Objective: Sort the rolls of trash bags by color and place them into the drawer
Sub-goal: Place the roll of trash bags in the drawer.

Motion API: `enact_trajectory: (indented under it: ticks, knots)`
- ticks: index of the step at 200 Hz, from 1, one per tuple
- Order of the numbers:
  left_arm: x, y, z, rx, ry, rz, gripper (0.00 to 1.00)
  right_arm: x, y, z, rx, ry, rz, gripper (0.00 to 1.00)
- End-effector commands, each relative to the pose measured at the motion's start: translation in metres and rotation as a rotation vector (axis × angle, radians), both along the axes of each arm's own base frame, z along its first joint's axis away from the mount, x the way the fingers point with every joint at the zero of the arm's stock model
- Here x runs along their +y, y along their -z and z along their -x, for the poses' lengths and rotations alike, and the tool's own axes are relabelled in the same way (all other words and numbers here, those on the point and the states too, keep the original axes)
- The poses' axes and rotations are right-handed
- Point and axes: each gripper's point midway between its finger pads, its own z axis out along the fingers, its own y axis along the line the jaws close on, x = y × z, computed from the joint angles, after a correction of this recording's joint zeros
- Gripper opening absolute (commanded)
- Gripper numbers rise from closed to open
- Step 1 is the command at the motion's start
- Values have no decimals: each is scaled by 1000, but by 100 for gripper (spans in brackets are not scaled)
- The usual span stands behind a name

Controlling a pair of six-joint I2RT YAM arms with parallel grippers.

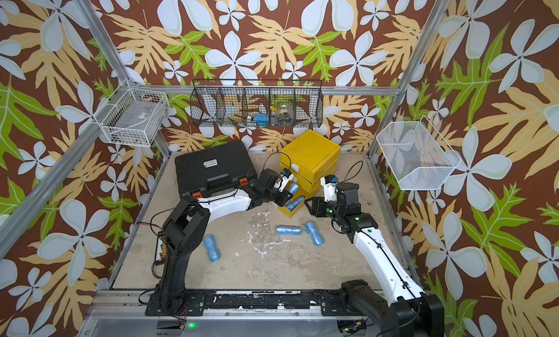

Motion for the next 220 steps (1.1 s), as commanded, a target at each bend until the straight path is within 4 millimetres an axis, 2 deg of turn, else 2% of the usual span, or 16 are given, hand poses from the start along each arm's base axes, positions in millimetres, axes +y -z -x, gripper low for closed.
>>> enact_trajectory:
  ticks: [1,16,31,53,89,118,151,175,196,220]
  knots:
    - [-1,-1,-3,-7,-9,5,38,2,-5,-1,-14,-13,-3,58]
    - [0,1,-2,2,-10,6,52,2,-5,-1,-14,-13,-6,58]
    - [0,-2,-2,-1,-14,7,57,2,-6,-1,-17,-15,-6,58]
    - [1,-10,-1,-8,-19,20,58,2,-7,0,-18,-15,-7,58]
    - [5,-38,3,-28,-36,62,58,3,-9,0,-24,-16,-14,59]
    - [22,-63,9,-22,-115,94,57,4,-9,0,-27,-24,-21,59]
    - [65,-78,28,37,-304,128,57,11,-8,0,-25,-48,-31,58]
    - [111,-70,53,127,-466,123,58,23,-7,2,-39,-79,-3,57]
    - [140,-72,82,186,-513,171,61,46,-8,8,-67,-129,22,60]
    - [183,-65,113,238,-602,186,67,84,-7,18,-85,-214,30,62]
